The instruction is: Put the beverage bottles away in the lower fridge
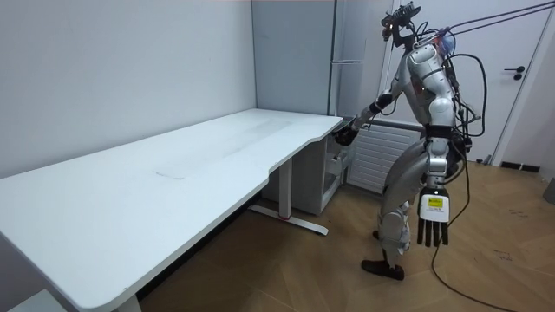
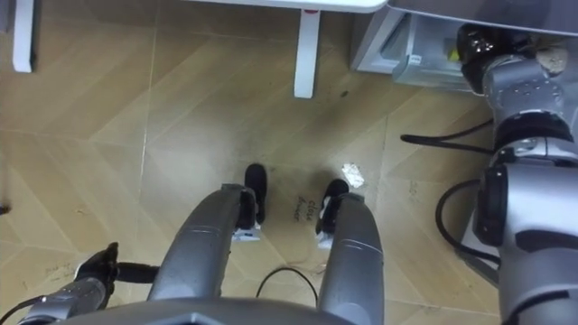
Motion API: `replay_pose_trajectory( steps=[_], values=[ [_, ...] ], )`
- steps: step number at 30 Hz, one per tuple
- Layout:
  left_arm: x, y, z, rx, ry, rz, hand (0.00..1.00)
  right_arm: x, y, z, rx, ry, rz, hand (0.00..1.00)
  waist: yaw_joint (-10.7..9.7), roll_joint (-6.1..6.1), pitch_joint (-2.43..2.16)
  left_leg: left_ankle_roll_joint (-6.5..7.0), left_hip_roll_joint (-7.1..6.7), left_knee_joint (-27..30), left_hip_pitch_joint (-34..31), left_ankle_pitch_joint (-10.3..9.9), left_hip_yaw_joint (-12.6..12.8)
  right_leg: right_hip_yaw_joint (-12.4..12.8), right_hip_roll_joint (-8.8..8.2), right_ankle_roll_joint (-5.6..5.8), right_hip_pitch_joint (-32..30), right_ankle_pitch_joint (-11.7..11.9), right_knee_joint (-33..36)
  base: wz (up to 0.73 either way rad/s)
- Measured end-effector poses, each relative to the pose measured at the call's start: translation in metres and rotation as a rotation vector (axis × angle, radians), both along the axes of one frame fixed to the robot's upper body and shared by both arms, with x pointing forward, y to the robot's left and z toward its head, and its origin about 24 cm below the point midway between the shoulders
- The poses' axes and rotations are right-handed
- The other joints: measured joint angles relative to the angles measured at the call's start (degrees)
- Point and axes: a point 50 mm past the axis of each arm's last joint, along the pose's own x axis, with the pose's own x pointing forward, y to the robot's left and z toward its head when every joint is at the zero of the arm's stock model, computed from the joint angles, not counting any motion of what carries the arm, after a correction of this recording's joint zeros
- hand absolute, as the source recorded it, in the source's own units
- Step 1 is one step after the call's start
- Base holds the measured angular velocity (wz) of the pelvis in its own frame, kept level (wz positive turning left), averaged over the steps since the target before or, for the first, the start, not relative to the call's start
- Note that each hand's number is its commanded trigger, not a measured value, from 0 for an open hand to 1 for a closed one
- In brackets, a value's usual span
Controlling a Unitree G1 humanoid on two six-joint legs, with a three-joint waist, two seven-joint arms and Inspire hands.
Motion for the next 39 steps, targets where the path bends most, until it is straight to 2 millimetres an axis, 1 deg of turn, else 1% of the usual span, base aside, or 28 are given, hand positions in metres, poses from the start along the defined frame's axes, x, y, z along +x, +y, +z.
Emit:
replay_pose_trajectory(
  steps=[3,7,16,19,22,24,27,35,38,39],
  values=[
    [-0.002,0.0,0.0,0.008,0.004,0.002,0.0,0.001,-0.003,0.005,-0.012,-0.003,-0.011,0.0,0.76,0.16,-0.04,0.0,-0.05,-0.09,-0.05,0.02,0.3,0.43,0.0,-0.03,-0.49,-0.06,0.35,-0.03],
    [-0.006,0.0,-0.001,0.012,0.016,0.0,0.0,0.001,-0.004,0.005,-0.013,-0.005,-0.017,0.0,0.73,0.5,-0.23,-0.01,-0.04,-0.12,-0.12,0.03,0.29,0.05,-0.24,-0.2,-0.48,-0.18,0.35,0.0],
    [-0.007,-0.003,-0.002,0.006,0.024,-0.025,0.0,0.0,-0.004,0.004,-0.016,0.0,-0.023,0.0,0.71,0.45,-0.2,-0.01,-0.09,-0.4,-0.02,0.03,0.22,-0.11,-0.27,-0.16,-0.24,-0.24,0.06,0.0],
    [-0.008,-0.003,-0.002,-0.006,0.028,-0.03,0.0,-0.002,-0.005,0.001,-0.007,0.01,-0.027,0.0,0.17,0.37,-0.15,-0.01,-0.1,-0.56,0.18,0.03,0.28,-0.07,-0.29,-0.14,-0.14,-0.24,0.0,0.0],
    [-0.01,-0.001,-0.002,-0.009,0.033,-0.032,0.0,-0.004,-0.007,-0.001,-0.013,0.009,-0.025,0.0,-0.43,0.16,-0.02,-0.01,-0.06,-0.59,1.42,0.03,0.44,0.07,-0.24,-0.14,0.98,-0.25,-0.26,-0.02],
    [-0.009,-0.002,-0.002,-0.018,0.026,-0.036,0.0,-0.009,-0.008,-0.008,-0.037,0.024,-0.003,0.0,-0.6,0.11,0.01,-0.03,-0.02,-1.73,3.02,0.03,0.47,-0.16,-0.23,-0.1,2.56,-0.29,-1.06,0.0],
    [-0.008,-0.002,-0.002,-0.027,0.015,-0.029,0.0,-0.013,-0.009,-0.013,-0.028,0.039,-0.008,0.0,-0.69,0.02,0.06,-0.02,-0.07,-2.51,4.32,0.13,0.57,-0.26,-0.29,-0.06,3.8,-0.28,-1.76,0.0],
    [-0.008,-0.002,-0.002,-0.038,0.01,-0.016,0.0,-0.013,-0.007,-0.016,-0.038,0.009,0.047,0.0,-1.31,-0.5,0.36,0.02,0.0,-2.12,4.64,0.15,1.37,0.26,-0.38,0.12,3.89,-0.32,-1.63,-0.01],
    [-0.008,-0.001,-0.002,-0.039,0.01,-0.017,0.0,-0.013,-0.007,-0.017,-0.053,0.011,0.071,0.0,-1.39,-0.85,0.55,0.02,-0.07,-2.14,4.91,0.15,1.62,0.56,-0.76,0.18,3.92,-0.41,-1.39,-0.03],
    [-0.008,0.0,-0.001,-0.035,0.011,-0.02,0.0,-0.014,-0.007,-0.018,-0.067,0.025,0.082,0.0,-1.43,-1.15,0.73,0.02,-0.09,-2.13,5.14,0.15,1.62,0.6,-0.81,0.17,4.13,-0.5,-1.26,0.0]
  ],
)
